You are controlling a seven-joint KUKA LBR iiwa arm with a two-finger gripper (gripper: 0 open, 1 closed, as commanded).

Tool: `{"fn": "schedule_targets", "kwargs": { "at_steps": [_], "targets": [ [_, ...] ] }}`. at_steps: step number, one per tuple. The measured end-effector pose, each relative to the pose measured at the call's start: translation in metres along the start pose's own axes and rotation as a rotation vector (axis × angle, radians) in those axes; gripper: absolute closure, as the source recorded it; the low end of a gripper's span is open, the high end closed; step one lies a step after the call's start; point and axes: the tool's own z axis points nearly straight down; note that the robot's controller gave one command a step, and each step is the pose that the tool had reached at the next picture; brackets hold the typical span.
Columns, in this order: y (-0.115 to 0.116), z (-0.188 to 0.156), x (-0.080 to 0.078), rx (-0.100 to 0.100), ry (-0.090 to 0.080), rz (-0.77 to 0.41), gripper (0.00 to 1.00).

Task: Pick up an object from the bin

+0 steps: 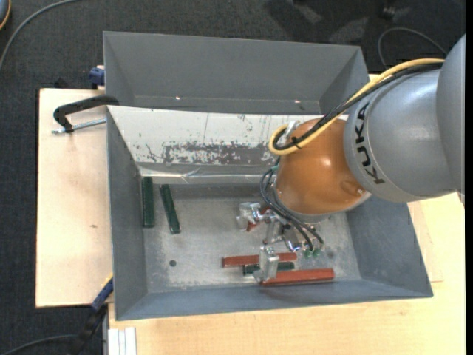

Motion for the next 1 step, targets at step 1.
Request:
{"fn": "schedule_targets", "kwargs": {
  "at_steps": [1],
  "targets": [
    [-0.0034, 0.0299, -0.0506, 0.001, 0.002, -0.235, 0.0]
  ]
}}
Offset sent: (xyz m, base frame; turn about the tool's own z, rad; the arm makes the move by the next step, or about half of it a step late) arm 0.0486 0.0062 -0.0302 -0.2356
